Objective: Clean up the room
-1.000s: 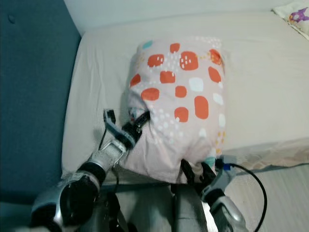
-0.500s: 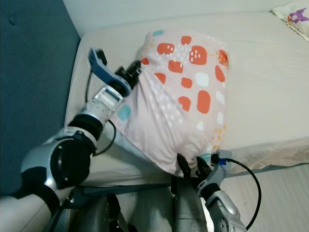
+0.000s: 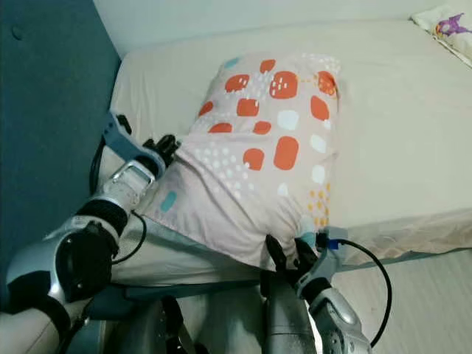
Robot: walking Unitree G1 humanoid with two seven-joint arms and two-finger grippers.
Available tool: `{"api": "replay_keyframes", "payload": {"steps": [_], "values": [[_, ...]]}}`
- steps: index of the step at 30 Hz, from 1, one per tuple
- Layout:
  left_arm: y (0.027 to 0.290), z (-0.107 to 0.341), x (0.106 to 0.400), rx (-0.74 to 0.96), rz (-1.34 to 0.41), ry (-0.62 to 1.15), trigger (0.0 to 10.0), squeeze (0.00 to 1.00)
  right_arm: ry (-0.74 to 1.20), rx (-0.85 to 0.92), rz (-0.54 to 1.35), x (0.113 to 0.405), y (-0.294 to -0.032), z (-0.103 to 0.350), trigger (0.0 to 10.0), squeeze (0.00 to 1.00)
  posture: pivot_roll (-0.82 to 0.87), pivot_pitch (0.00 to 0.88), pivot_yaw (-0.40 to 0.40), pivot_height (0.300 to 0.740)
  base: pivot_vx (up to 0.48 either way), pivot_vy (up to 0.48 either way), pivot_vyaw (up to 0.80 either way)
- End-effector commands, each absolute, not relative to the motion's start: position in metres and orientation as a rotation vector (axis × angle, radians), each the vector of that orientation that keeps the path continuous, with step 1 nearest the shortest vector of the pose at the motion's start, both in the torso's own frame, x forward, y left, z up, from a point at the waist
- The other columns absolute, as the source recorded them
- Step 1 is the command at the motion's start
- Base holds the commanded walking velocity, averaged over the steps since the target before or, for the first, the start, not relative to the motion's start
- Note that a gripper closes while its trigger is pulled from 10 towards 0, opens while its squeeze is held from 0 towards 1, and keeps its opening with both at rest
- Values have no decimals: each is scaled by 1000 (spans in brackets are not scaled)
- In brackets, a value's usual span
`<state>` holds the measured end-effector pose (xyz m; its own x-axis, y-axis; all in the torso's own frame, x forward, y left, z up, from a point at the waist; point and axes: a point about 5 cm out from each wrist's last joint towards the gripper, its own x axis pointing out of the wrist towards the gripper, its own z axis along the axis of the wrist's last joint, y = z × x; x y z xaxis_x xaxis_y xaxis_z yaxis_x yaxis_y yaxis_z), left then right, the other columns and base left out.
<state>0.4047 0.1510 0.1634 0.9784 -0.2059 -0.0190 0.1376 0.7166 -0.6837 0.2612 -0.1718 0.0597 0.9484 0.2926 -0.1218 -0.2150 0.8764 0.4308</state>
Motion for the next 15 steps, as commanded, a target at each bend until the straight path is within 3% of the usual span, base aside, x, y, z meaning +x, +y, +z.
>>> {"api": "replay_keyframes", "payload": {"steps": [1,4,5,6,11,12,13,14,15], "values": [[144,147,399,-730,-219,168,0,0,230,423,239,257,-174,51,10000,0,-288,269,54,580,0,0,0],[137,126,390,-591,-251,248,0,0,189,389,134,268,-192,60,10000,0,-292,260,48,580,0,0,0],[137,121,388,-528,-251,264,0,0,174,365,93,271,-200,64,10000,588,-295,256,53,580,0,0,0],[140,118,386,-494,-241,272,0,0,156,354,64,274,-206,68,10000,1000,-295,256,53,580,0,0,0],[148,115,385,-485,-219,267,0,35,132,341,26,278,-215,74,10000,1000,-289,250,53,580,0,0,0],[152,117,386,-488,-208,255,0,188,126,335,15,279,-218,76,10000,1000,-285,252,52,580,0,0,0],[158,119,386,-490,-200,236,0,886,120,331,6,280,-220,77,10000,1000,-285,252,52,580,0,0,0],[162,120,386,-489,-195,224,0,886,117,329,1,281,-221,78,10000,1000,-285,252,52,580,0,0,0],[167,122,386,-492,-195,211,0,1000,113,327,-9,281,-223,79,10000,1000,-274,248,60,580,0,0,0]]}}
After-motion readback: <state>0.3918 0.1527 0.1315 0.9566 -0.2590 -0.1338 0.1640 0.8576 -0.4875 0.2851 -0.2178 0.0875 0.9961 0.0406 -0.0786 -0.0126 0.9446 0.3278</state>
